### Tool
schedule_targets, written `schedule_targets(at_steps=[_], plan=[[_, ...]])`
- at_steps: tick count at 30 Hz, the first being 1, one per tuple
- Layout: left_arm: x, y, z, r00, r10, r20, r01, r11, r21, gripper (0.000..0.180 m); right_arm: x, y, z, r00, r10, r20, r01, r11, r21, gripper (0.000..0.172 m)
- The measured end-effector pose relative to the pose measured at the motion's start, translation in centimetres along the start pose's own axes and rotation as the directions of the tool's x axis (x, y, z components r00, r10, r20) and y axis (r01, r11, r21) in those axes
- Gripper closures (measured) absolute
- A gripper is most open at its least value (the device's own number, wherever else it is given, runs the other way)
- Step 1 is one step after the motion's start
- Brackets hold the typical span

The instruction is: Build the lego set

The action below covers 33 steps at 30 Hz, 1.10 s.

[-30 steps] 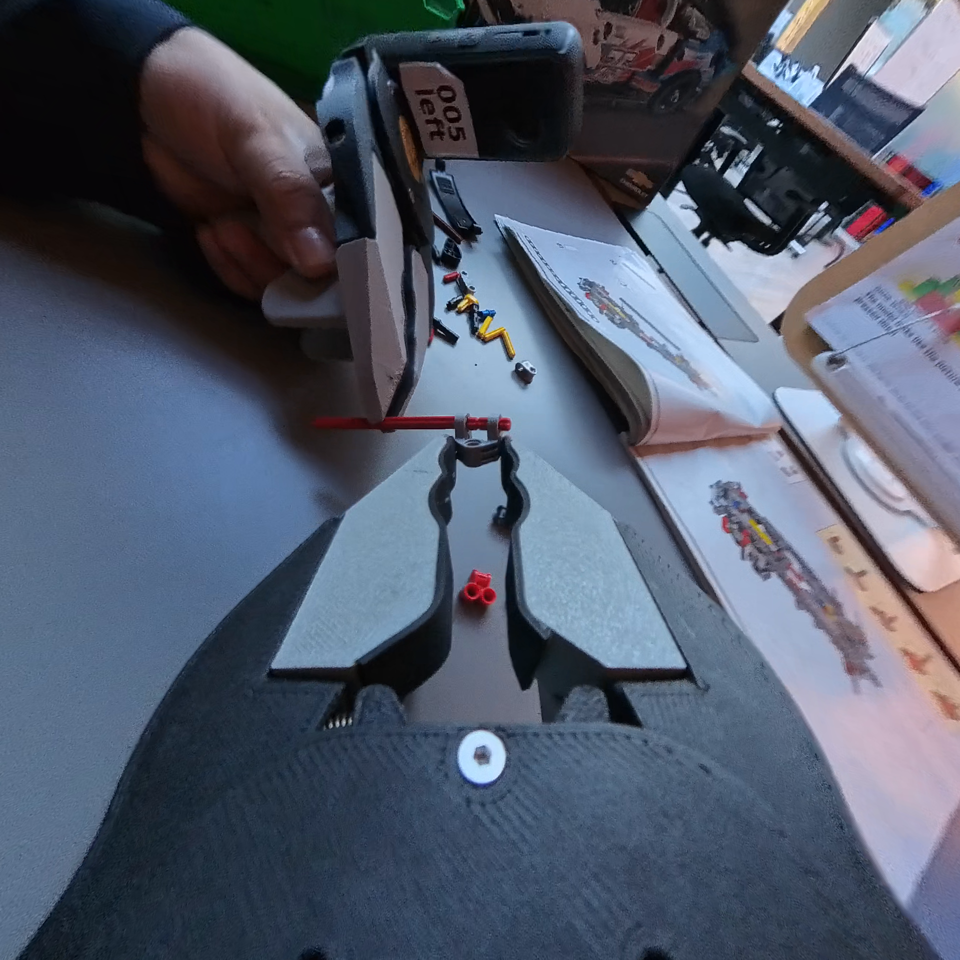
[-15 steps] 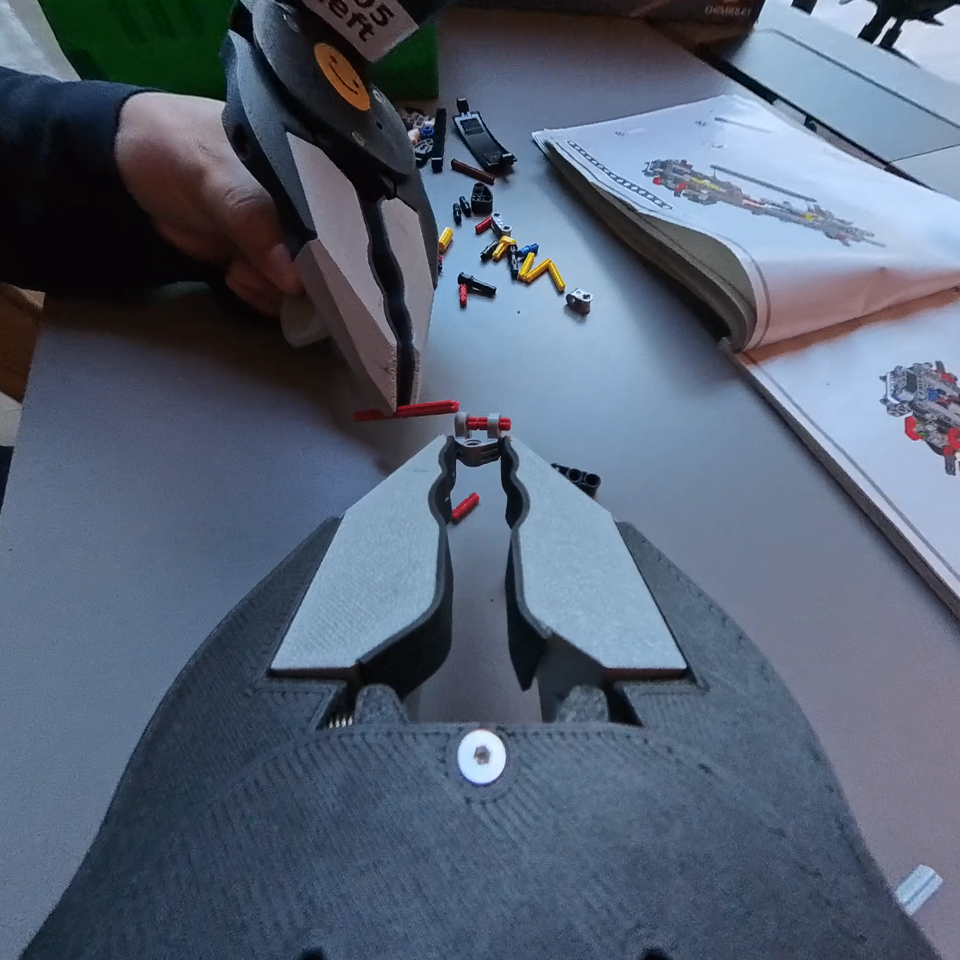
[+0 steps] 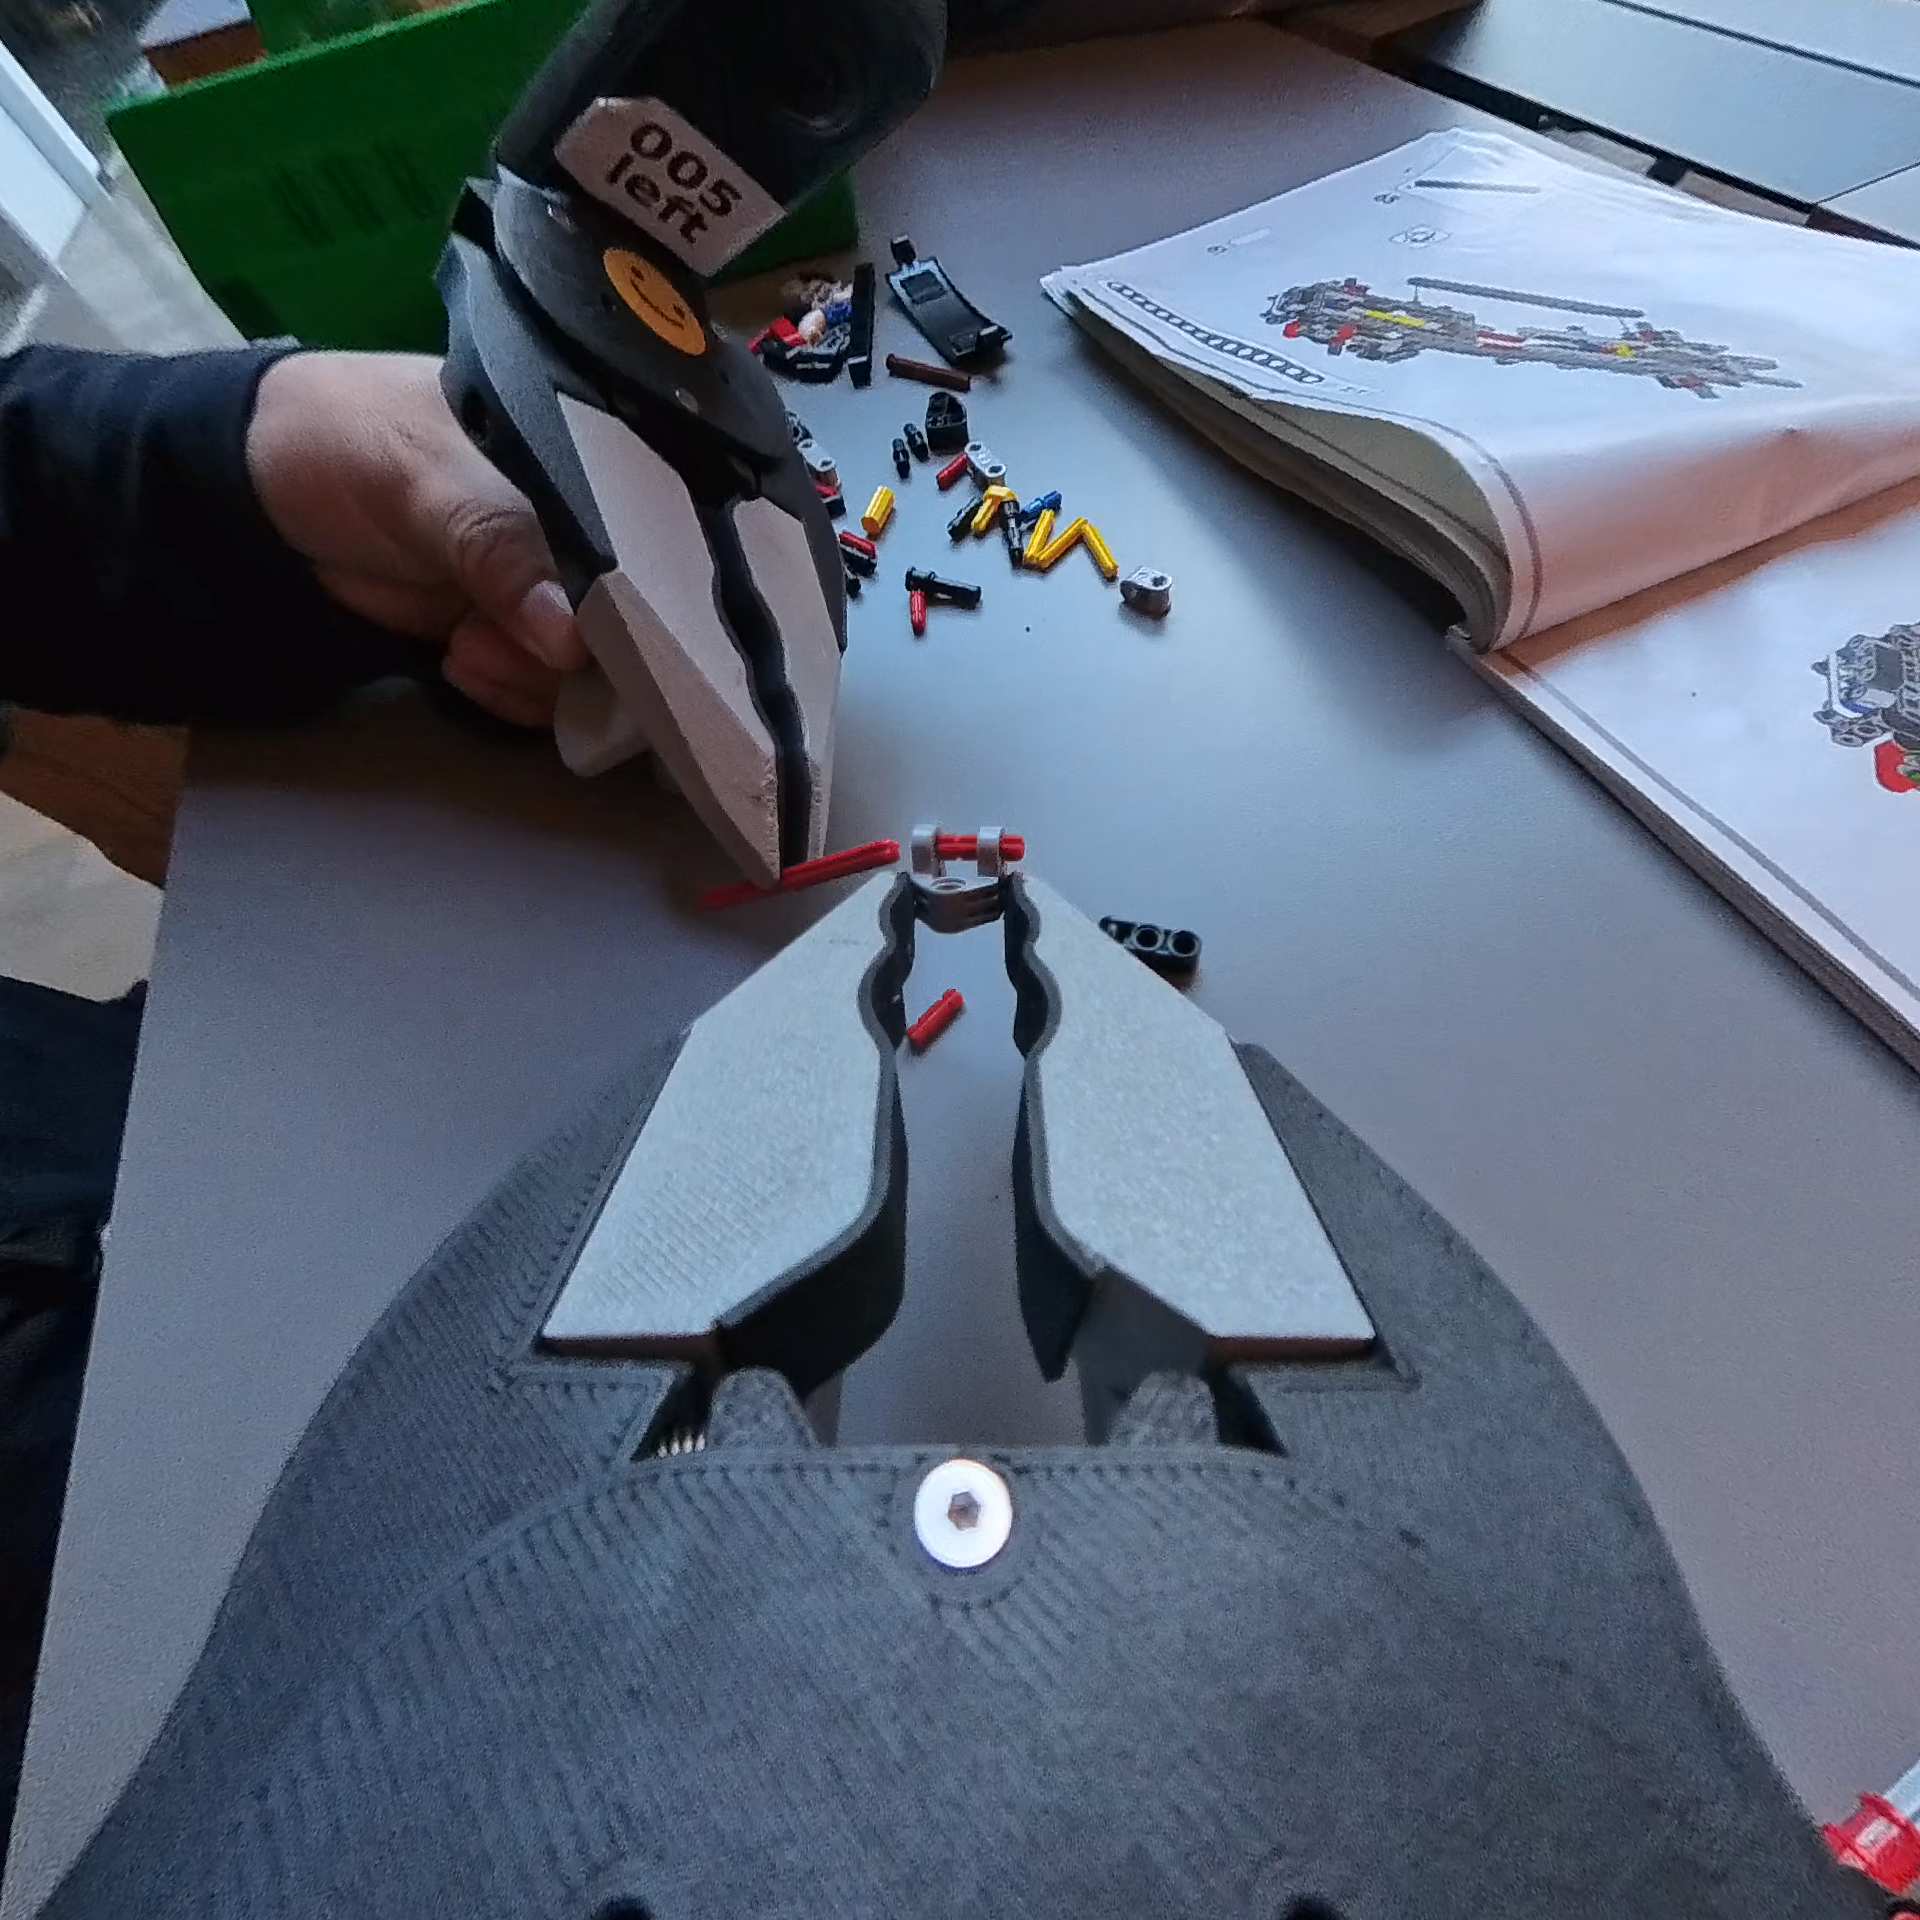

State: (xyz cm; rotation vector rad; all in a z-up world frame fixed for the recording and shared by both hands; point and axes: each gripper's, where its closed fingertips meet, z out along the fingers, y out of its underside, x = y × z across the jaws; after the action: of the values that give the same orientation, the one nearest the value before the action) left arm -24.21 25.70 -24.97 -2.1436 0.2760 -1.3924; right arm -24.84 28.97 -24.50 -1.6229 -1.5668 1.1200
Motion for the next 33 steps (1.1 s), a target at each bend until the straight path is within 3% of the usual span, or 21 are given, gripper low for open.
schedule_targets(at_steps=[16, 33], plan=[[0.7, -0.3, -0.1, 0.988, -0.117, -0.101, 0.122, 0.992, 0.041, 0.179, 0.0, -0.2, -0.2, 1.000, -0.018, -0.011, 0.018, 1.000, 0.016, 0.158], [2.1, -0.6, -0.5, 0.916, -0.274, -0.292, 0.297, 0.954, 0.035, 0.179, -0.9, -1.7, -0.8, 0.988, -0.150, -0.039, 0.153, 0.984, 0.093, 0.158]])
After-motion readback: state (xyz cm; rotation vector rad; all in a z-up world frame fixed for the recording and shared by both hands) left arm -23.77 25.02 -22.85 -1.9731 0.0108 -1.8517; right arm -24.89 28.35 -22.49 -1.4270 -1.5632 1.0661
